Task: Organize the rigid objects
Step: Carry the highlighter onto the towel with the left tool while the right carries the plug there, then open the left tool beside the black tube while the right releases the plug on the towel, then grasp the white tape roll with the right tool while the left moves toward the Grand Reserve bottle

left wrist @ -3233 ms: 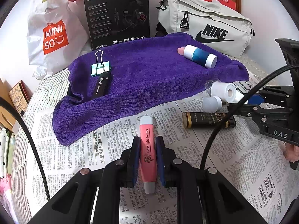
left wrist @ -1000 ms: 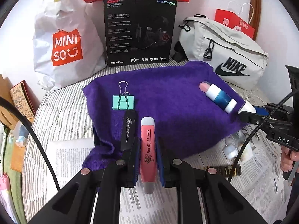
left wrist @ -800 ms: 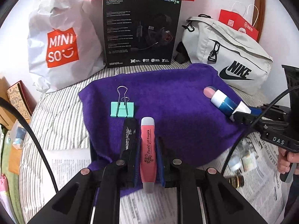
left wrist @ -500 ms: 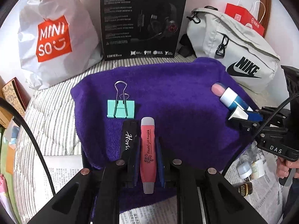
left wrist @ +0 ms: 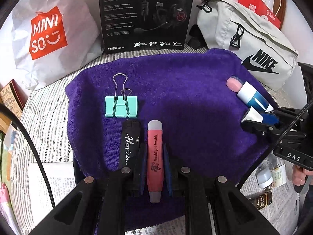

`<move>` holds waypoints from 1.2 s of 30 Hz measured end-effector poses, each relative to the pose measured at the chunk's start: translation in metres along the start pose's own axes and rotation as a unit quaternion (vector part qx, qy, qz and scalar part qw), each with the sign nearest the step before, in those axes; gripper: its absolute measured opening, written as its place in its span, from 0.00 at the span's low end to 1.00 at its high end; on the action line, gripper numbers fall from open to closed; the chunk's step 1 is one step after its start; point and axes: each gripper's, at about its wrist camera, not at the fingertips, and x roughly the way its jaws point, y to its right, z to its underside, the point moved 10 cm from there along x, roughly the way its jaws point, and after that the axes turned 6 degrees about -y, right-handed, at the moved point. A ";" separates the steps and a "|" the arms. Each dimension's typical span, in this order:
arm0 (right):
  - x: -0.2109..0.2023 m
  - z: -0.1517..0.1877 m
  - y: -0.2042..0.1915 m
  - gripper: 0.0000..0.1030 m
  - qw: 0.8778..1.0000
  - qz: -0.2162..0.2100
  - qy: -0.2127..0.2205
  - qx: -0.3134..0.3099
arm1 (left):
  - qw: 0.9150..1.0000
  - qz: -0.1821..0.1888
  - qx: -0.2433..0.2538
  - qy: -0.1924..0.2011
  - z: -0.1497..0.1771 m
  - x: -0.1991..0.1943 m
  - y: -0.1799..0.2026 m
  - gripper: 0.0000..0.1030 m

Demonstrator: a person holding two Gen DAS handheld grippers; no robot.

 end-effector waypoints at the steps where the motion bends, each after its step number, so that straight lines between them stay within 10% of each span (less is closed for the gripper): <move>1: 0.000 0.000 0.000 0.27 1.000 -0.001 0.000 0.000 | 1.000 -0.001 0.001 0.001 0.000 0.000 0.000 0.16; 36: -0.067 0.043 -0.009 0.41 1.000 0.016 0.023 0.001 | 1.000 0.002 -0.004 0.017 0.034 -0.062 0.008 0.19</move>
